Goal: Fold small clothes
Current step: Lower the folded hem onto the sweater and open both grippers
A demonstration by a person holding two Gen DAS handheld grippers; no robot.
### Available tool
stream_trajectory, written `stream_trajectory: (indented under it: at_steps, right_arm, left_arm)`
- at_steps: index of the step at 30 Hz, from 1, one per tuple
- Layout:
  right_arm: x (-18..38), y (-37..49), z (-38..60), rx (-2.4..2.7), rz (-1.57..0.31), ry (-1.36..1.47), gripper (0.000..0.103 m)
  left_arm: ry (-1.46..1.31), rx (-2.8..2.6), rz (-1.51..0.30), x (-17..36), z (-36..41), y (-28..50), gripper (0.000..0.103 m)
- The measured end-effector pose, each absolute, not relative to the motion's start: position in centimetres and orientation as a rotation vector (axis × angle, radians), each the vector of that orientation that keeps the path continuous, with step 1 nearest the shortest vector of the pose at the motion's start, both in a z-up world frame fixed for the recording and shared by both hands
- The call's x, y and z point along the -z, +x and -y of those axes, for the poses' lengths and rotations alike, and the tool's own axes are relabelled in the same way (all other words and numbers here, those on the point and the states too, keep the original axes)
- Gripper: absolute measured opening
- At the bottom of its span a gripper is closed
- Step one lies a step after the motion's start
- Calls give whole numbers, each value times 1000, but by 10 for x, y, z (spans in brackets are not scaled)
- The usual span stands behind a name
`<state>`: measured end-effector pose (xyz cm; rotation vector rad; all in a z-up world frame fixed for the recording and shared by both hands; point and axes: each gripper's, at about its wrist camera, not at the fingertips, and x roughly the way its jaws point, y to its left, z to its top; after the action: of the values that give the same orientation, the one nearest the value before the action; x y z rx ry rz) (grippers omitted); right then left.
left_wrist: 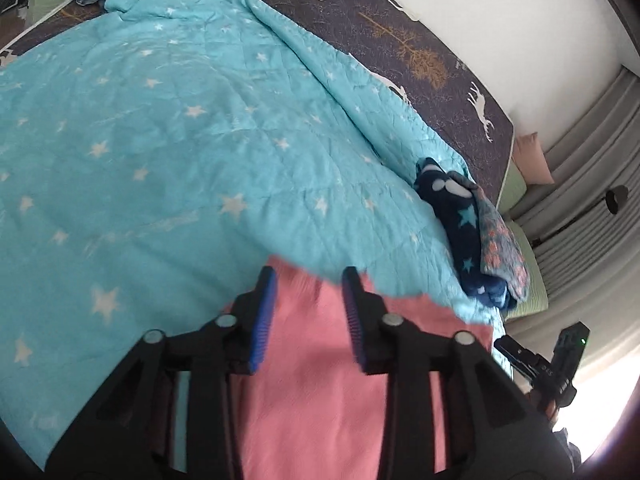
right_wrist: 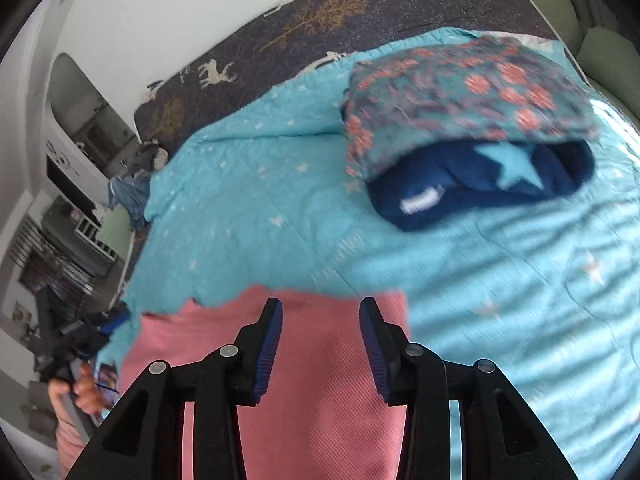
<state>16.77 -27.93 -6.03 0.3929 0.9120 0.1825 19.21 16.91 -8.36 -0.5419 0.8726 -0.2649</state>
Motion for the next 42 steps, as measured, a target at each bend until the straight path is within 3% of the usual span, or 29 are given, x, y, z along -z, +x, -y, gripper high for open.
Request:
stream_trajectory:
  at_steps: [2, 11, 12, 13, 15, 16, 17, 22, 26, 29, 31, 37, 42]
  right_arm:
    - [67, 153, 286, -168, -931, 387, 42]
    - [80, 156, 292, -189, -980, 444, 54]
    - [81, 162, 293, -174, -974, 459, 55]
    - [82, 167, 295, -151, -973, 465, 56]
    - [84, 177, 297, -122, -971, 473, 56]
    - [85, 181, 297, -127, -961, 483, 37]
    - [85, 182, 298, -135, -948, 488, 7]
    - [65, 180, 292, -143, -831, 440, 6]
    - [85, 203, 286, -106, -948, 357, 10]
    - [94, 194, 294, -52, -992, 371, 15]
    - [84, 176, 301, -53, -961, 383, 21]
    - [43, 99, 281, -197, -918, 307, 24]
    - [72, 45, 250, -323, -1036, 291, 24]
  left_arm:
    - [-518, 283, -900, 89, -173, 180, 46]
    - [-499, 320, -961, 107, -157, 213, 45]
    - [-493, 336, -963, 108, -153, 219, 29]
    - [-485, 345, -968, 109, -151, 221, 3]
    - [-484, 346, -959, 107, -150, 221, 3]
    - [-481, 343, -934, 103, -152, 217, 3]
    - [-469, 324, -892, 95, -156, 210, 3]
    - [-477, 289, -859, 94, -177, 210, 4]
    - [-488, 249, -931, 117, -176, 218, 11]
    - [-541, 254, -911, 110, -186, 199, 26]
    - [-517, 246, -870, 95, -192, 176, 41]
    - [-410, 333, -854, 75, -188, 99, 43]
    - [-235, 264, -1033, 124, -165, 68, 43]
